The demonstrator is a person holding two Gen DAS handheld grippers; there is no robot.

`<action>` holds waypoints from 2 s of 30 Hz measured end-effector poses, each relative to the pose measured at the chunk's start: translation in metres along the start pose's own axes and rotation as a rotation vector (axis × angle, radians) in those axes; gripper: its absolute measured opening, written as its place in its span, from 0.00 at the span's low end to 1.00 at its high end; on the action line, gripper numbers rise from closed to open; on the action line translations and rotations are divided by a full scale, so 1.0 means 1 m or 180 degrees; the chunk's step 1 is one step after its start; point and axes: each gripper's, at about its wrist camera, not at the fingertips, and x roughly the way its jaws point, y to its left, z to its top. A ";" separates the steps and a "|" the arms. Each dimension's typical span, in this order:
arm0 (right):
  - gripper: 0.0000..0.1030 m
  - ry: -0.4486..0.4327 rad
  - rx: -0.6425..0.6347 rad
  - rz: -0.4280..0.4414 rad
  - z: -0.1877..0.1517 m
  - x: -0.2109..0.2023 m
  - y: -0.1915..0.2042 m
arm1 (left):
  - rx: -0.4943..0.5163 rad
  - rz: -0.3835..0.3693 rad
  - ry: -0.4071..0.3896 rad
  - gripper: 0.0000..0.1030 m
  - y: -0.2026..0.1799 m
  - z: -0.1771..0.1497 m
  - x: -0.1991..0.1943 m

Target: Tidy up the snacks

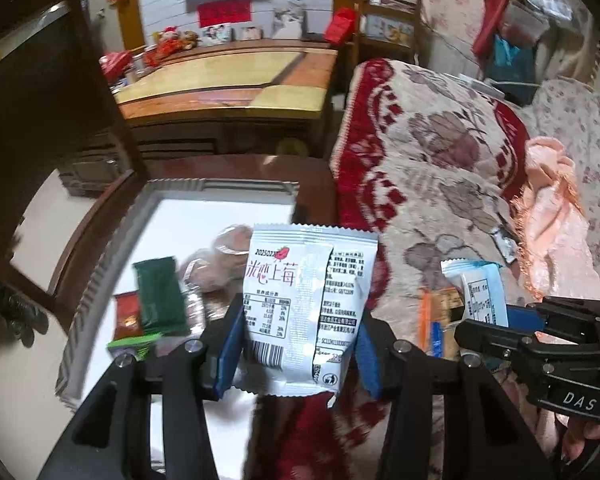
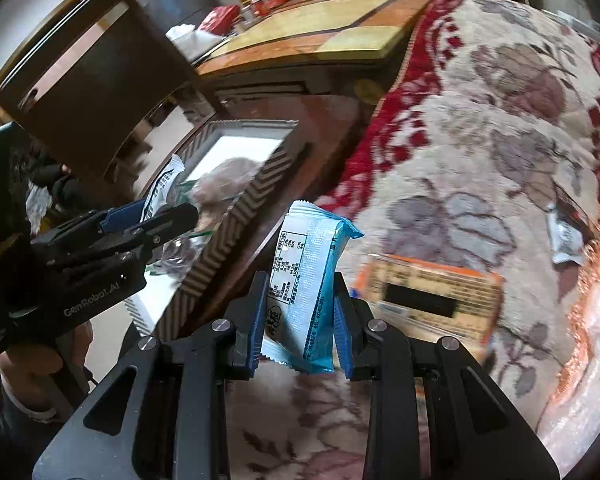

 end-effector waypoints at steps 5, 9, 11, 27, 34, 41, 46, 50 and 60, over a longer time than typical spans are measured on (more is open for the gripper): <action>0.28 0.0045 -0.0155 0.0087 0.008 0.011 0.025 | -0.0120 0.0149 0.0005 0.50 0.028 -0.011 -0.003; 0.28 0.0098 -0.0289 0.0135 0.016 0.021 0.046 | -0.0293 0.0228 -0.0006 0.50 0.055 -0.016 -0.007; 0.28 0.0118 -0.0360 0.0160 0.021 0.025 0.057 | -0.0381 0.0267 -0.0011 0.50 0.070 -0.019 -0.008; 0.28 0.0437 -0.0694 0.0320 0.034 0.082 0.118 | -0.0797 0.0470 0.0129 0.50 0.131 -0.045 0.003; 0.28 0.0512 -0.0739 0.0300 0.042 0.100 0.125 | -0.0837 0.0463 0.0152 0.50 0.136 -0.045 0.011; 0.28 0.0565 -0.0880 0.0216 0.050 0.119 0.136 | -0.0927 0.0429 0.0221 0.50 0.144 -0.045 0.023; 0.28 0.0625 -0.0950 0.0167 0.055 0.134 0.139 | -0.0943 0.0405 0.0258 0.50 0.145 -0.044 0.031; 0.28 0.0671 -0.0946 0.0180 0.059 0.145 0.140 | -0.0956 0.0394 0.0281 0.50 0.145 -0.041 0.037; 0.28 0.0745 -0.0991 0.0158 0.067 0.166 0.144 | -0.1008 0.0399 0.0385 0.50 0.147 -0.040 0.053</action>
